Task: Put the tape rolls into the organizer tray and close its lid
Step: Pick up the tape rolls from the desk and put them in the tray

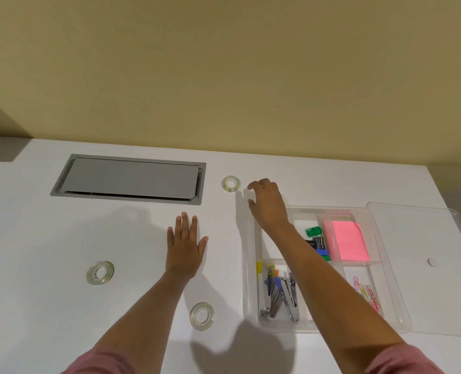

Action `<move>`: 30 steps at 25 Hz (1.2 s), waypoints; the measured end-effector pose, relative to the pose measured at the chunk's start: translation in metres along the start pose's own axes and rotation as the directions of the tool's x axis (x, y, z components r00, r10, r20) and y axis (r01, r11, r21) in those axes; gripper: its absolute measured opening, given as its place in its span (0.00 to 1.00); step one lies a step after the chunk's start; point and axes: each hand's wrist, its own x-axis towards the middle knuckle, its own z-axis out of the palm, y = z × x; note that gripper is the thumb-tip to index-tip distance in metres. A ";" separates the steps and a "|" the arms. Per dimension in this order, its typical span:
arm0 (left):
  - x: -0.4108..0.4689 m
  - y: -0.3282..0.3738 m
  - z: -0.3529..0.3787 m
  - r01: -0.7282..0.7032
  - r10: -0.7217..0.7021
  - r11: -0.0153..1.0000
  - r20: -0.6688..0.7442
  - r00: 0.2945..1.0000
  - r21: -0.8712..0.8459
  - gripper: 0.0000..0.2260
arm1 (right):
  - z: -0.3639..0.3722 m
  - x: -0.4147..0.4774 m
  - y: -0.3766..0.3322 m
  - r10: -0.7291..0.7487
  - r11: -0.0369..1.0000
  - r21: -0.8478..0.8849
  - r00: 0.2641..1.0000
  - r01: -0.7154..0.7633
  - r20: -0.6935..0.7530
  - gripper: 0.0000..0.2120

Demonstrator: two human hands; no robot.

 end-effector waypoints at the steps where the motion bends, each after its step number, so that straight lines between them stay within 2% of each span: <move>1: 0.004 0.000 0.001 -0.009 0.009 1.000 -0.004 1.000 -0.001 0.49 | 0.003 0.010 -0.004 0.020 1.000 -0.005 1.000 -0.020 0.024 0.18; 9: 0.024 -0.011 0.009 -0.061 0.060 0.998 -0.065 0.996 -0.007 0.35 | 0.039 0.062 -0.021 0.101 0.995 0.000 0.971 -0.103 0.218 0.30; 13: 0.025 -0.014 0.014 -0.049 0.050 0.999 -0.083 0.995 0.020 0.32 | 0.052 0.074 -0.025 0.066 0.998 -0.038 0.969 -0.058 0.236 0.27; 16: 0.026 -0.014 0.015 -0.049 0.051 0.998 -0.081 0.995 0.031 0.32 | 0.052 0.074 -0.028 0.081 0.997 -0.009 0.980 -0.081 0.180 0.22; 23: 0.023 -0.010 0.011 -0.065 0.065 0.998 -0.082 0.995 0.000 0.39 | 0.008 0.045 -0.018 0.135 0.960 0.247 0.991 -0.131 -0.002 0.24; 26: 0.016 -0.009 0.008 -0.071 0.069 0.997 -0.077 0.995 -0.015 0.42 | -0.018 0.014 0.005 0.153 0.964 0.215 0.988 -0.155 0.029 0.23; 30: -0.004 -0.006 0.010 -0.069 0.065 0.996 -0.078 0.995 -0.049 0.43 | -0.037 -0.032 0.034 0.193 0.972 0.108 0.971 -0.210 0.143 0.23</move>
